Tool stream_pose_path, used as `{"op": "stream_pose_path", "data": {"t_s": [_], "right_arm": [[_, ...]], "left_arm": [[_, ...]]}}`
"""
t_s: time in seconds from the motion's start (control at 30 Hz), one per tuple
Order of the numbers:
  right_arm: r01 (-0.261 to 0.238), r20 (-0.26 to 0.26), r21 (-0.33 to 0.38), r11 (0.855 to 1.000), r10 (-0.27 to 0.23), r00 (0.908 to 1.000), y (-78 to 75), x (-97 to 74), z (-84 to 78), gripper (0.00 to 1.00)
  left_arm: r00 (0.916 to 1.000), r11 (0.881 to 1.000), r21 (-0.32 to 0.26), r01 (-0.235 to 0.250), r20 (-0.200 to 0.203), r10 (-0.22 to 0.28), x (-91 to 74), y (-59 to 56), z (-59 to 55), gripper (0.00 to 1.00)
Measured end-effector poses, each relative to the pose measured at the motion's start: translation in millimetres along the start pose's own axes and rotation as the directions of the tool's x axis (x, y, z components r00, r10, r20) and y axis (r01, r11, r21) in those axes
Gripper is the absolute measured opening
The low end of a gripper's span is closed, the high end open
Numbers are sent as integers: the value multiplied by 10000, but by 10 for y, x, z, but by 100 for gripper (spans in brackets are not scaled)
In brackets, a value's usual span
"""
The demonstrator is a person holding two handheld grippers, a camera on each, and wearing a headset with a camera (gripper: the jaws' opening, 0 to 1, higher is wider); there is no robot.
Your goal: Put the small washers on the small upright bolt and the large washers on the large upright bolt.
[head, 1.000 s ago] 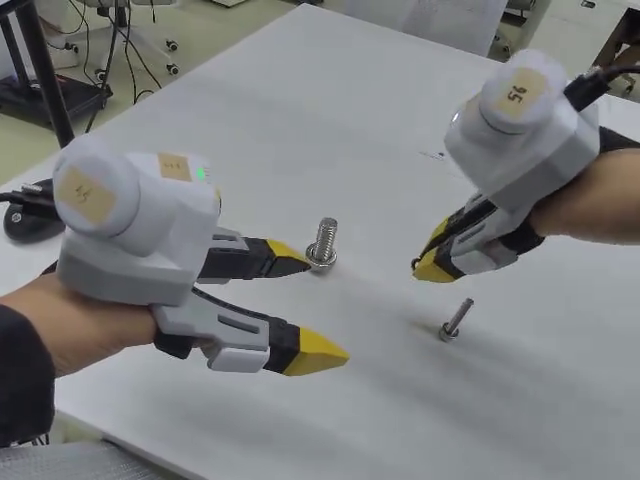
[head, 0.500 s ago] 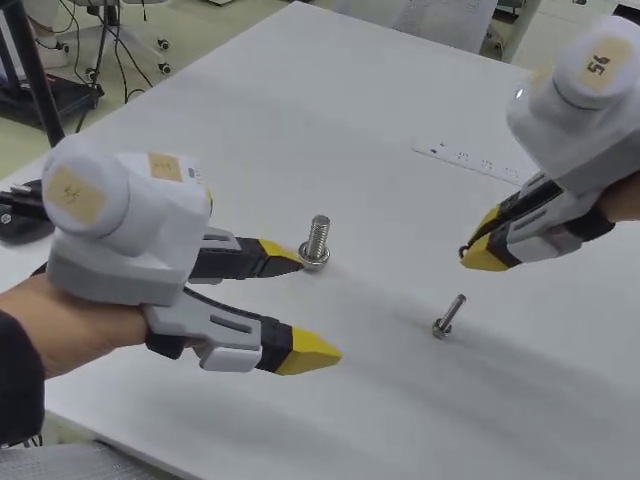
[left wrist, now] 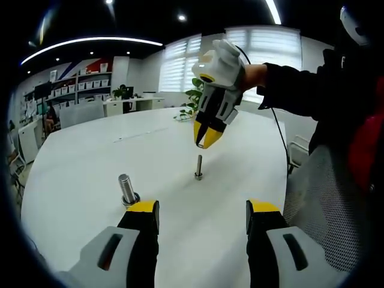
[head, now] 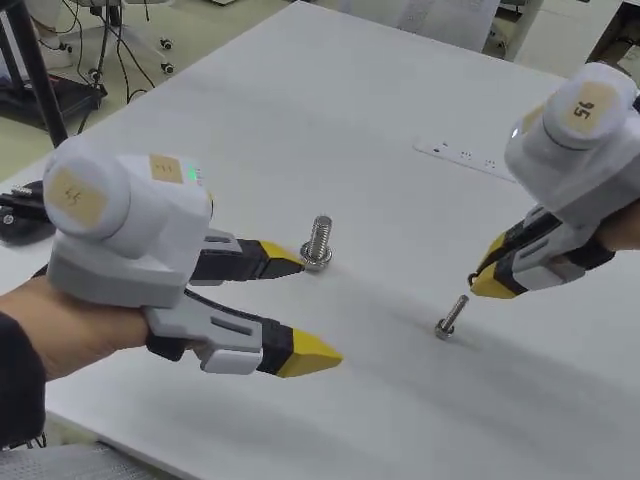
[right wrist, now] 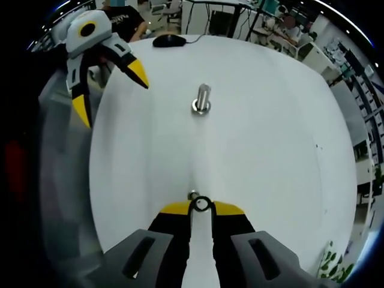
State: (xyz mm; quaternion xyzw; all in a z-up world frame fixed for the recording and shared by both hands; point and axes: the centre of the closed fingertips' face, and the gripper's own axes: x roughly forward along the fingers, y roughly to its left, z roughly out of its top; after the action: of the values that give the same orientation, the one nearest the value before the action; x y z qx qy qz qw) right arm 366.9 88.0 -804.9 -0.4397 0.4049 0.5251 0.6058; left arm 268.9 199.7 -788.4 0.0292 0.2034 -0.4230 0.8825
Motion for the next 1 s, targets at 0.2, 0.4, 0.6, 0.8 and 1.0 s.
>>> {"op": "stream_pose_path", "data": {"t_s": [0.2,0.4,0.6,0.8,1.0], "right_arm": [[-167,-135,-31,9999,166,9998,55,61,-11,13],[-243,-235,-52,9997,242,9994,100,91,-18,13],[-323,-261,3,9995,323,9991,116,111,-23,13],[-402,-309,51,9992,404,9987,121,149,-38,13],[-473,-345,79,9988,476,9983,127,205,-55,13]], "left_arm": [[10000,10000,-11,-13,14,14,-14,-1,1,58],[10000,10000,-18,-17,24,17,-24,-3,0,58],[10000,10000,-29,-20,27,20,-25,3,2,57],[10000,10000,-40,-29,30,29,-21,13,2,57],[10000,10000,-41,-58,37,58,-17,21,5,57]]}}
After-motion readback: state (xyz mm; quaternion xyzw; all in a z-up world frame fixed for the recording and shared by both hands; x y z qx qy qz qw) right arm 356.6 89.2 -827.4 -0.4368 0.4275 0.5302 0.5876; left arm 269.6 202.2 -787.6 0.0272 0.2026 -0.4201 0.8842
